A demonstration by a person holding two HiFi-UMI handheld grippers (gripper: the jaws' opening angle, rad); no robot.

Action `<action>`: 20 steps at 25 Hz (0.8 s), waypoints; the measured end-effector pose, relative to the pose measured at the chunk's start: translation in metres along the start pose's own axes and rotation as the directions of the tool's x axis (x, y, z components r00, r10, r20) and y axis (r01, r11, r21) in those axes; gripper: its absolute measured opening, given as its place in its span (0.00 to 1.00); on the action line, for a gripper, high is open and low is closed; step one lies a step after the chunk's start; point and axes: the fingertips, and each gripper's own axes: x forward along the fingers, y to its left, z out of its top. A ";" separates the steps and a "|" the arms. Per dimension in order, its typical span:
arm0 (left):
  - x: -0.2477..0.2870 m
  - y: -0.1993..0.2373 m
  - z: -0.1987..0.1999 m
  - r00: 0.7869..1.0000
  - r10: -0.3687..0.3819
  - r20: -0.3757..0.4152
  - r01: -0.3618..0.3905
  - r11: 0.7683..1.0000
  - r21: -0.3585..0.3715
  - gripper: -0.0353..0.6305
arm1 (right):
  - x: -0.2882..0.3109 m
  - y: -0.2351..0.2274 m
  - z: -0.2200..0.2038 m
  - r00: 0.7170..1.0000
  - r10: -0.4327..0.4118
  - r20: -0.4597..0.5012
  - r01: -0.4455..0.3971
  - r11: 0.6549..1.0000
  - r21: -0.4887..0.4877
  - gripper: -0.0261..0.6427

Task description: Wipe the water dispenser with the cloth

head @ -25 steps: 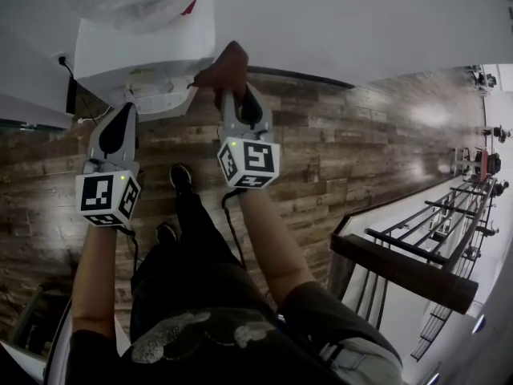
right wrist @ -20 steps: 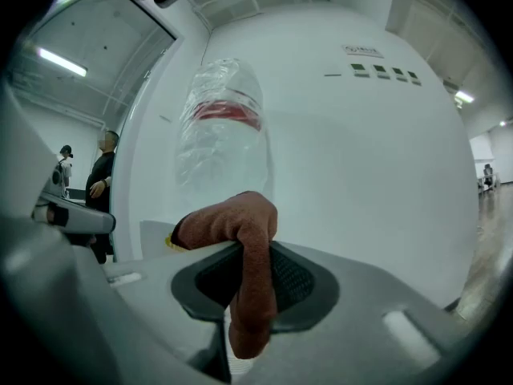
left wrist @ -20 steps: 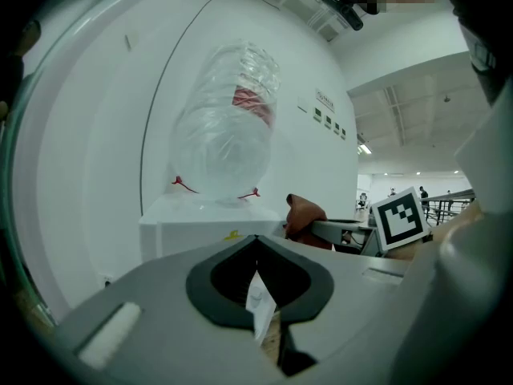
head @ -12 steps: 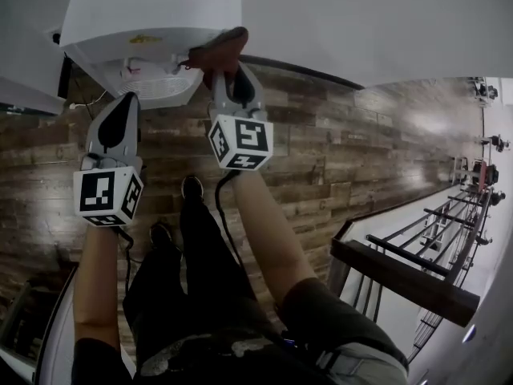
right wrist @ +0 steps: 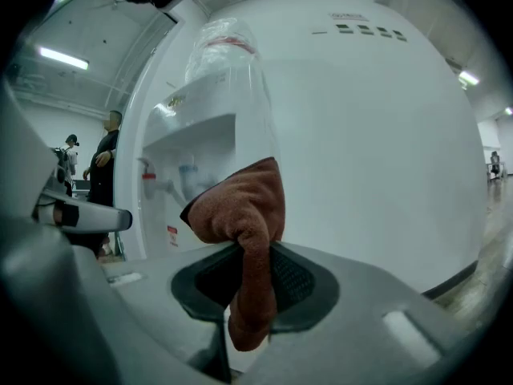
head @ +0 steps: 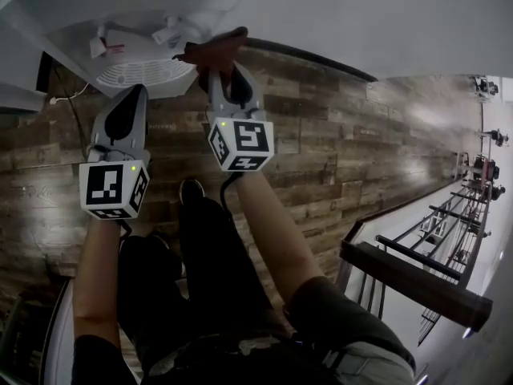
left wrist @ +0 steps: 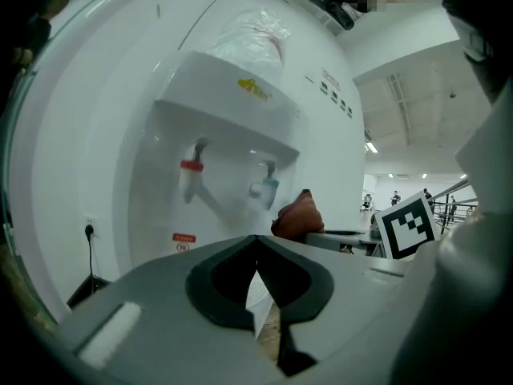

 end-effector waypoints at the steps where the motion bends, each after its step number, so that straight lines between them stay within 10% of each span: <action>1: 0.002 0.003 -0.014 1.000 -0.003 0.002 0.003 1.000 0.004 0.08 | 0.003 -0.001 -0.016 1.000 0.002 -0.006 -0.002 1.000 -0.004 0.15; 20: 0.045 0.048 -0.227 0.990 -0.139 -0.020 0.140 0.976 0.164 0.08 | 0.049 -0.008 -0.222 1.000 0.018 0.020 -0.016 0.996 -0.084 0.15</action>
